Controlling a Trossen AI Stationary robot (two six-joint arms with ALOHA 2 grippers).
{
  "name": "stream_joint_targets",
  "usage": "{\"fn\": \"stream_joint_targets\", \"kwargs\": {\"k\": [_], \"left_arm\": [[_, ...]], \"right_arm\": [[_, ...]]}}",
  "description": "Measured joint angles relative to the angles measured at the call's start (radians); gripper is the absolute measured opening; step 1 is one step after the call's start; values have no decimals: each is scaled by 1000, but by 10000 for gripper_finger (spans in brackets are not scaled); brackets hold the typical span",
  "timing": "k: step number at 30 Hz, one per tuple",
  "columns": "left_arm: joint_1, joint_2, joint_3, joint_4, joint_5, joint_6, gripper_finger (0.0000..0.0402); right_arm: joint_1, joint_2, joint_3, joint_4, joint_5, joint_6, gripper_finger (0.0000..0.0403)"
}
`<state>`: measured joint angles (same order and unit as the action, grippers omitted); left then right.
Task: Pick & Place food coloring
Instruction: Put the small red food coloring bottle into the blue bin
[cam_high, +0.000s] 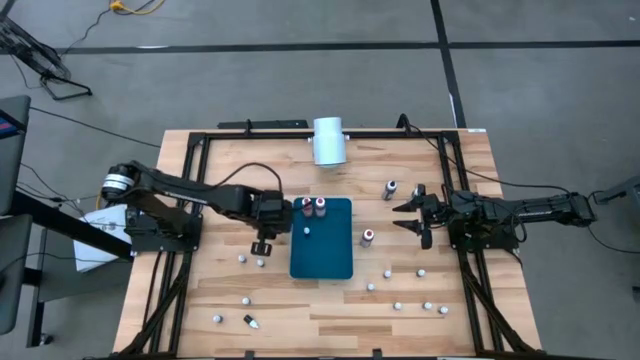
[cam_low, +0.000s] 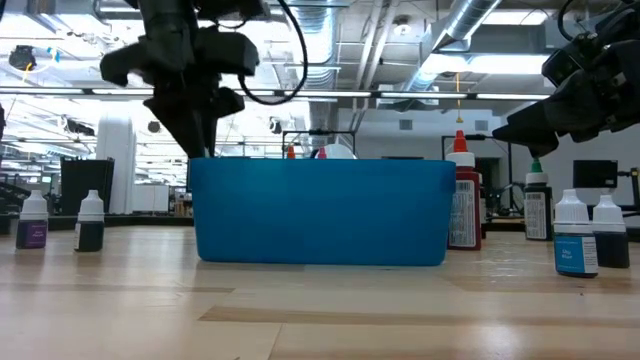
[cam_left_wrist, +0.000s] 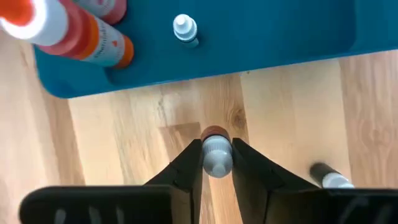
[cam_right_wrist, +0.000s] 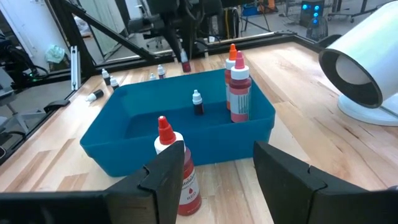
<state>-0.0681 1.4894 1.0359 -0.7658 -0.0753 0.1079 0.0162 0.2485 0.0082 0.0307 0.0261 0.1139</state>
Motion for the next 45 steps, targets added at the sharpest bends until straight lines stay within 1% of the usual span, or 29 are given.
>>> {"fn": "stream_joint_targets", "kwargs": {"k": [5,9,14,18,24,35,39,45], "left_arm": [[0,-24,0,-18,-10,-14,63],[0,-24,1,4,-13,-8,62],[0,-24,49,1,-19,-3,63],[-3,-20,100,-14,-45,0,62],[-21,67,192,-40,-73,38,63],[-64,239,327,-56,-71,170,63],[-75,284,357,-62,-65,203,63],[-83,329,359,-78,-62,319,63]], "right_arm": [[0,0,0,0,0,0,184],[0,0,0,0,0,0,184],[0,0,0,0,0,0,184],[0,0,0,0,0,0,184],[0,0,0,1,0,0,184],[0,0,0,0,0,0,184],[0,0,0,0,0,0,184],[0,0,0,0,0,0,184]]}}
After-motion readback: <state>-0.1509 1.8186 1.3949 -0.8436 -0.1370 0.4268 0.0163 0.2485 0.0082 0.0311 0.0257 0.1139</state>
